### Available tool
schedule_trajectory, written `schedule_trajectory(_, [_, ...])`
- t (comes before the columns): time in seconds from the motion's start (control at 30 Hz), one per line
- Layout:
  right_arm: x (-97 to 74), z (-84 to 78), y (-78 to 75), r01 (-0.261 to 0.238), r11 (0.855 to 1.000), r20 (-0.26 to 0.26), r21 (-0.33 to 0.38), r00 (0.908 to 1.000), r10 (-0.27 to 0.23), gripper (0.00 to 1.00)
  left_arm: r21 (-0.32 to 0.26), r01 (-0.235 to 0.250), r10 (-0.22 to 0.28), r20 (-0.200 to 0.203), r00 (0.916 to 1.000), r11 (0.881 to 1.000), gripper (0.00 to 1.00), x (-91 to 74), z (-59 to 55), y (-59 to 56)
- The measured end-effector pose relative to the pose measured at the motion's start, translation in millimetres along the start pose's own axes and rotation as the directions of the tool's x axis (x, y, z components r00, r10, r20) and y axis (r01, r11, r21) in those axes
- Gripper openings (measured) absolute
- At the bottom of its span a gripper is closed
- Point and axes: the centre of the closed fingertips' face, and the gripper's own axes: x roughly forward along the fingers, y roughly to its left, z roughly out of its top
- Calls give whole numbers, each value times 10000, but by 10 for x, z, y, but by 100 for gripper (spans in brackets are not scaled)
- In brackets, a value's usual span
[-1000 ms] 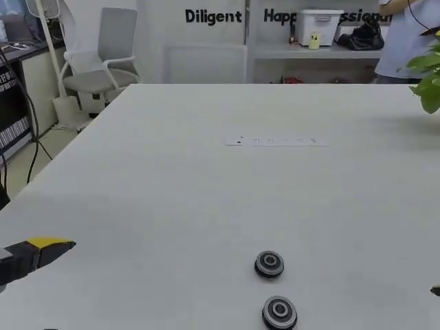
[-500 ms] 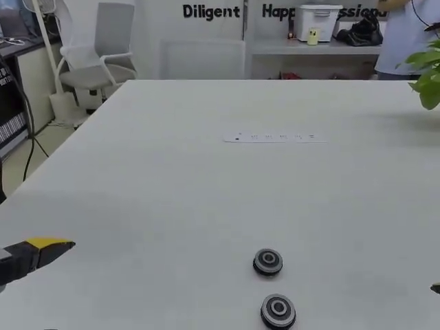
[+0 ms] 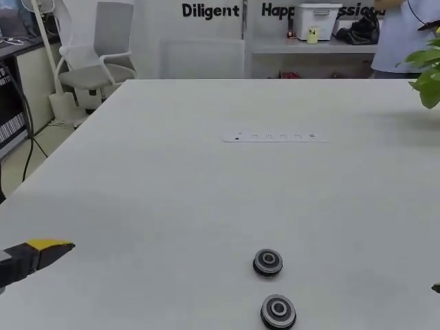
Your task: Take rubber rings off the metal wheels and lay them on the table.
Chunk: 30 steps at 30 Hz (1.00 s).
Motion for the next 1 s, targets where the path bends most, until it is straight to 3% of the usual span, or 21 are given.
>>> schedule_trajectory(0.5, [-30, 147, 17, -109, 9996, 218, -256, 9997, 115, 90, 105, 40, -40, -9, 10000, 9999, 97, 9, 36, 0])
schedule_trajectory(1.0, [-9, 302, 2, -171, 9987, 425, -487, 9989, 191, 89, 353, 236, -240, 110, 9997, 9991, 96, 59, 149, 9])
